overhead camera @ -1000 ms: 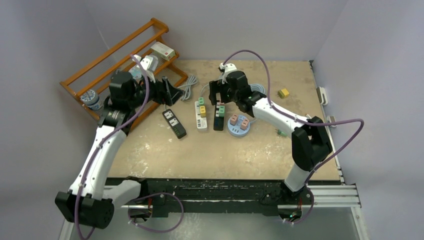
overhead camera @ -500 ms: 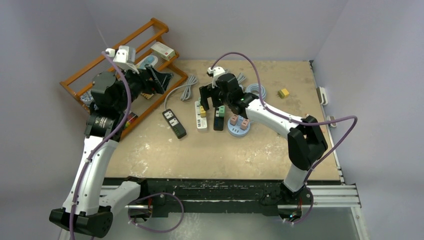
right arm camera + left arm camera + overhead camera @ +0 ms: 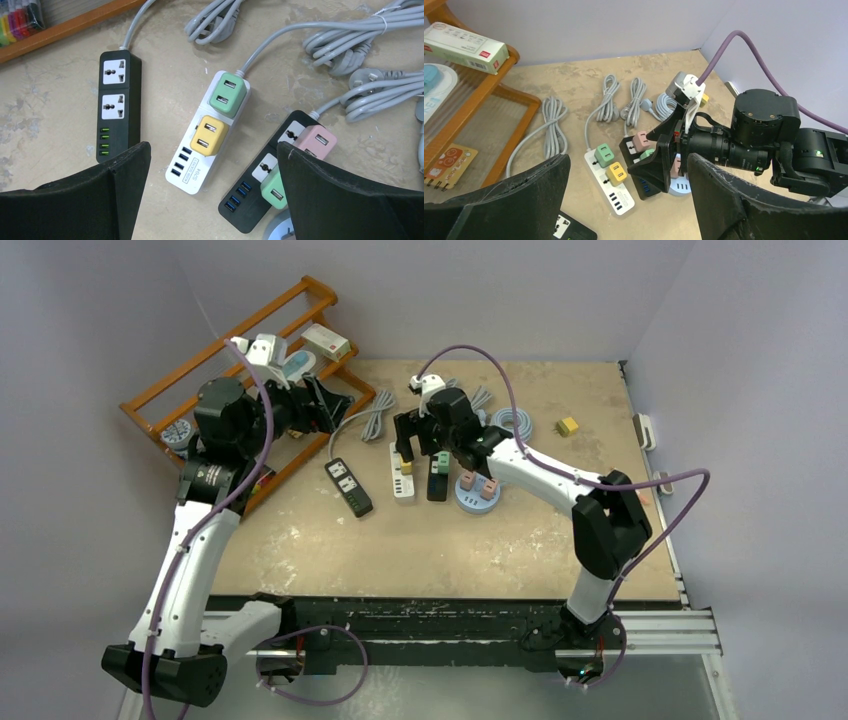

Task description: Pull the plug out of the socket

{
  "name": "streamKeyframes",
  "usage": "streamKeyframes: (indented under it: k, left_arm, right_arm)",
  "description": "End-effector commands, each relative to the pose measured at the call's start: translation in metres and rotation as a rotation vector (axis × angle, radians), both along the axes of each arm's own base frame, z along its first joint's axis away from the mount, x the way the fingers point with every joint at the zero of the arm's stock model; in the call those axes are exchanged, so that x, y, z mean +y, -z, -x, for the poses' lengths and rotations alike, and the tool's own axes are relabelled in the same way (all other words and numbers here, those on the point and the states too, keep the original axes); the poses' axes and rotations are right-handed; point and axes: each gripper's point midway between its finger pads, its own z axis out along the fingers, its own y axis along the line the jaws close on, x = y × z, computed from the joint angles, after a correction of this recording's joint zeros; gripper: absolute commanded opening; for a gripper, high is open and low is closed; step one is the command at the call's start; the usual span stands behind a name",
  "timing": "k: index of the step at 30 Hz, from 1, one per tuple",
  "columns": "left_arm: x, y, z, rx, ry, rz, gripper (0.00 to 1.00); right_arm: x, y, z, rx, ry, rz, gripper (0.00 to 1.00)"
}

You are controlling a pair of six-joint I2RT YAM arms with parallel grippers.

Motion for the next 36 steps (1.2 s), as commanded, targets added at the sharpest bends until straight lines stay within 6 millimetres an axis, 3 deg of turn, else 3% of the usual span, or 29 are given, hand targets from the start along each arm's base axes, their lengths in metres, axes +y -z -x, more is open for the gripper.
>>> streamKeyframes:
  k: [1,5,9,13,21,30,36]
  left_arm:
    - [0.017,-0.061,0.016,-0.173,-0.091,0.033,0.86]
    - [0.026,-0.105,0.046,-0.294,-0.118,0.115,0.88]
    - [0.023,-0.117,0.058,-0.299,-0.094,0.156,0.87]
    - [0.028,-0.111,0.061,-0.28,-0.121,0.145,0.88]
    - [0.025,-0.09,0.05,-0.216,-0.122,0.15,0.88]
    - [0.021,-0.099,0.054,-0.26,-0.093,0.175,0.88]
    - [0.012,-0.08,0.043,-0.212,-0.057,0.161,0.88]
  right_arm:
    - [0.019,-0.024,-0.006,-0.045,-0.013,-0.053,0.96]
    - [0.039,-0.019,-0.008,-0.023,-0.041,-0.067,0.95]
    - [0.052,-0.003,-0.018,0.043,-0.015,-0.037,0.95]
    - [0.051,0.021,-0.03,0.097,0.056,0.017,0.94]
    - [0.044,0.063,-0.026,0.223,0.123,0.096,0.88]
    - [0.051,0.072,-0.033,0.227,0.117,0.095,0.77]
    - [0.054,0.079,-0.045,0.216,0.134,0.108,0.69]
